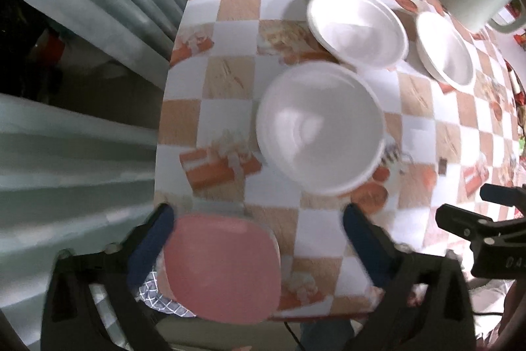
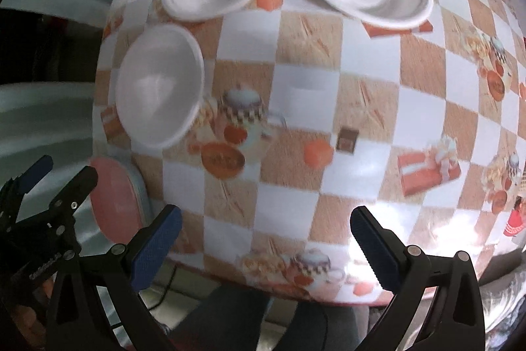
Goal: Organize plates and bowls
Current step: 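Move both grippers toward the nearest white bowl, then close both grippers on the rim of the white bowl, then lift the white bowl with both grippers and carry it beside the plate stack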
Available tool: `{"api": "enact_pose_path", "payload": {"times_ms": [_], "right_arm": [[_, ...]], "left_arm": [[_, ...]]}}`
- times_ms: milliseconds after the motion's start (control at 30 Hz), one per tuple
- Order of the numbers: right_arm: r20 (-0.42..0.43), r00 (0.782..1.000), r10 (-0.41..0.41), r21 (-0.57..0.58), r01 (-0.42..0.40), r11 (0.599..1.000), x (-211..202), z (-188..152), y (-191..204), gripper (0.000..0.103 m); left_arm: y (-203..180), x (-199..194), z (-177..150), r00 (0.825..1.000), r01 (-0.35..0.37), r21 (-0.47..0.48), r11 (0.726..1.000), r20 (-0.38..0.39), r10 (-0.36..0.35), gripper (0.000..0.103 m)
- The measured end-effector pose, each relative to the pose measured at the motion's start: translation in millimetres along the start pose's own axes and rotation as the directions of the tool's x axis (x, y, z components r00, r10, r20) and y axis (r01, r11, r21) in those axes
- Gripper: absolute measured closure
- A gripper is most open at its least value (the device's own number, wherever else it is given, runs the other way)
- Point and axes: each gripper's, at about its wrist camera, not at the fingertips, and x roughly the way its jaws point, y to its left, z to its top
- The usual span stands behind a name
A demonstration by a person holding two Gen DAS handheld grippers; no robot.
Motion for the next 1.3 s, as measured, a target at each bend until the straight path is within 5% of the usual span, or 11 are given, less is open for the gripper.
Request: {"api": "enact_pose_path", "payload": {"times_ms": [500,600,633,733,867,967,1033,1300], "right_arm": [[0.031,0.999,-0.023,0.034,0.022,0.999,50,66,28,0.0],[0.033,0.999,-0.028,0.028,0.027,0.999,61,73,34,0.0],[0.037,0.999,-0.033,0.029,0.032,0.999,63,75,36,0.005],[0.026,0.999,-0.024,0.035,0.023,0.999,70,78,37,0.048],[0.019,0.999,0.05,0.045,-0.051,0.998,77,80,39,0.061],[0.016,0.997,0.07,0.018,-0.07,0.997,78,80,45,0.069],[0.008,0.996,0.084,0.014,-0.084,0.996,81,77,47,0.085],[-0.036,0.999,0.036,0.027,-0.035,0.999,88,32,12,0.086]], "left_arm": [[18,70,60,0.999,-0.017,0.039,0.999,-0.027,0.018,0.0],[16,86,67,0.999,-0.014,0.052,0.999,-0.052,0.017,0.008],[16,91,69,0.998,0.001,0.052,0.999,-0.068,0.003,0.01],[14,103,71,0.993,0.045,0.052,0.998,-0.108,-0.039,0.031],[4,111,70,0.988,0.082,0.084,0.993,-0.137,-0.07,0.058],[-6,111,67,0.985,0.104,0.107,0.989,-0.146,-0.088,0.07],[-16,109,62,0.983,0.122,0.128,0.984,-0.151,-0.102,0.071],[-69,93,16,0.979,0.167,0.219,0.961,-0.15,-0.136,0.071]]}}
